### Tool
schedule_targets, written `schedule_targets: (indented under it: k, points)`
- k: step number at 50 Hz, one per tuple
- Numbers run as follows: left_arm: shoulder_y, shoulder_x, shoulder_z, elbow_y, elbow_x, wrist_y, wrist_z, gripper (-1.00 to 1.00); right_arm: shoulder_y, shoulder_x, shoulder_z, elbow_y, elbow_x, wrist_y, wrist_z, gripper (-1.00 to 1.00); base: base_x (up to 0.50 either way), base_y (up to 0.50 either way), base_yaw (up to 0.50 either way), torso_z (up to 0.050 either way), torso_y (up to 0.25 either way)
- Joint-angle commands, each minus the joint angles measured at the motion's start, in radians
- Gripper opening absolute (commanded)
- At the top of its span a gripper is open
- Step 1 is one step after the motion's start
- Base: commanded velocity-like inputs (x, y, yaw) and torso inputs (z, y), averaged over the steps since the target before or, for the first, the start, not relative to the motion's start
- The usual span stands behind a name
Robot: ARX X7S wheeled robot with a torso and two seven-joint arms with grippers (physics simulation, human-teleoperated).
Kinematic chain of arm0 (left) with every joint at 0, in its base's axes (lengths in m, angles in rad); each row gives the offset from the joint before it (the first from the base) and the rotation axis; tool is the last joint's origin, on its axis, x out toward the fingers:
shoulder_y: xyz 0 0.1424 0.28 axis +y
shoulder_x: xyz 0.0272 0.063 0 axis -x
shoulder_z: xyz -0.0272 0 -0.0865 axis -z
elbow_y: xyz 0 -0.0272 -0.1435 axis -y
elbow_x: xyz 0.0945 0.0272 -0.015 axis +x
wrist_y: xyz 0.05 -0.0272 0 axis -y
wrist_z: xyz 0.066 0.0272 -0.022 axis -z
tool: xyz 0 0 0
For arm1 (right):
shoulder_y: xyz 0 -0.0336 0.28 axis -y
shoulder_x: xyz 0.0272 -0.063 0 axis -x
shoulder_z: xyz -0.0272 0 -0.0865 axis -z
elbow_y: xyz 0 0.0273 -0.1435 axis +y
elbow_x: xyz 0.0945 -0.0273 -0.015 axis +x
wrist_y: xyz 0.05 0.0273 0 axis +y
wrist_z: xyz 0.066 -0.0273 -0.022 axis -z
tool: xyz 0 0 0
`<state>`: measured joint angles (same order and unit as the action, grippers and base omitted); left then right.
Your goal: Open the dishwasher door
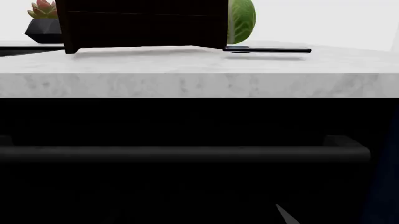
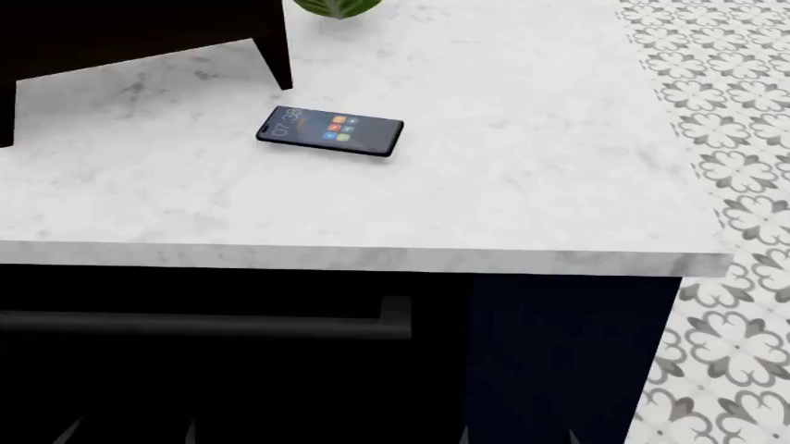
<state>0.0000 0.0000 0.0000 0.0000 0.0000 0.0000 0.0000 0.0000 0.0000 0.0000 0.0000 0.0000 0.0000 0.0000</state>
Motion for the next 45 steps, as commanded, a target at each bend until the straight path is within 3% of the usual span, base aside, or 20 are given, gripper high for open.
schedule_targets:
  k: [1, 21, 45]
  points:
    - [0.0, -0.01, 0.011, 0.0, -0.01, 0.0, -0.011, 1.0, 0.0, 0.009, -0.013, 0.0, 0.009, 0.0, 0.009, 1.0, 0.0, 0.0, 0.0, 0.0, 0.0]
    - [0.034, -0.062, 0.065, 0.079, -0.053, -0.023, -0.078, 1.0, -0.025, 0.059, -0.076, -0.043, 0.055, 0.001, 0.074, 1.0, 0.0, 0.0, 0.0, -0.001, 0.0]
    - [0.024, -0.089, 0.103, 0.065, -0.058, -0.003, -0.13, 1.0, -0.027, 0.09, -0.109, -0.035, 0.09, -0.015, 0.101, 1.0, 0.0, 0.0, 0.0, -0.05, -0.008]
